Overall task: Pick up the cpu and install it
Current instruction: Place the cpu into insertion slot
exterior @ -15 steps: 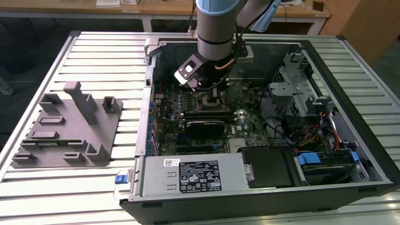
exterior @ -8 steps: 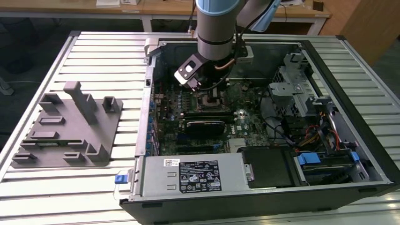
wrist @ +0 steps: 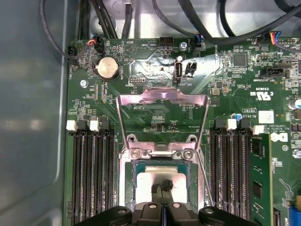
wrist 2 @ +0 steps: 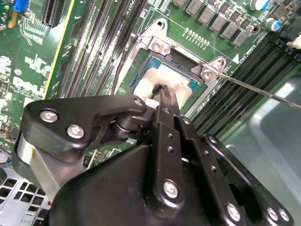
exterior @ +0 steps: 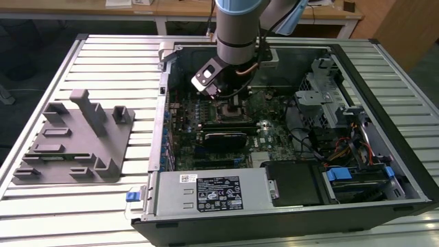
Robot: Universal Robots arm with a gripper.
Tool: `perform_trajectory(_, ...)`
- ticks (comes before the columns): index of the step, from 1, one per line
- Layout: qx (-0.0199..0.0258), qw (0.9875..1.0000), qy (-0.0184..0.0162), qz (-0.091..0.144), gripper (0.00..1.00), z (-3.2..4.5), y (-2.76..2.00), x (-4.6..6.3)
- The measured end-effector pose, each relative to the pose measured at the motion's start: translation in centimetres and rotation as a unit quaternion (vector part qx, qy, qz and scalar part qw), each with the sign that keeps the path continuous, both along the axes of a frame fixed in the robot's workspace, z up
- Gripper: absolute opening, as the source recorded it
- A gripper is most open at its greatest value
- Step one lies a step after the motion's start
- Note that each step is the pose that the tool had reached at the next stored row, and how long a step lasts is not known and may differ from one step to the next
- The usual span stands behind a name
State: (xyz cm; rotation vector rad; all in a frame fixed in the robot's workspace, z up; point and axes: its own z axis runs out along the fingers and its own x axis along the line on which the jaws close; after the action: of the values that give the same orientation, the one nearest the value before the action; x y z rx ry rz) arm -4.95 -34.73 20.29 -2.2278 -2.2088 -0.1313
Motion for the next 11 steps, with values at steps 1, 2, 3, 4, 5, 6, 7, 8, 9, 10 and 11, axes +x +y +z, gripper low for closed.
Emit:
perform_trajectory(1, -0.0001, 1.0000, 0.0000, 0.000, 0.11, 0.16, 0.00, 0.0)
perform_trajectory(2, -0.0001, 1.0000, 0.0001, 0.000, 0.11, 0.34, 0.00, 0.0)
perform_trajectory(3, -0.0001, 1.0000, 0.0000, 0.000, 0.11, 0.53, 0.00, 0.0)
perform_trajectory(4, -0.0001, 1.0000, 0.0001, 0.000, 0.11, 0.74, 0.00, 0.0)
perform_trajectory(5, -0.0001, 1.0000, 0.0001, 0.000, 0.11, 0.96, -0.01, 0.0)
perform_trajectory(6, -0.0001, 1.0000, 0.0001, 0.000, 0.11, 1.20, 0.00, 0.0)
perform_trajectory(7, -0.0001, 1.0000, 0.0001, 0.000, 0.11, 1.45, 0.00, 0.0)
perform_trajectory(8, -0.0002, 1.0000, 0.0001, 0.000, 0.11, 1.71, -0.01, 0.0)
perform_trajectory(9, -0.0001, 1.0000, 0.0001, 0.000, 0.11, 1.92, 0.00, 0.0)
perform_trajectory(10, -0.0001, 1.0000, 0.0000, 0.000, 0.11, 2.15, 0.00, 0.0)
perform_trajectory(11, -0.0001, 1.0000, 0.0001, 0.000, 0.11, 2.40, 0.00, 0.0)
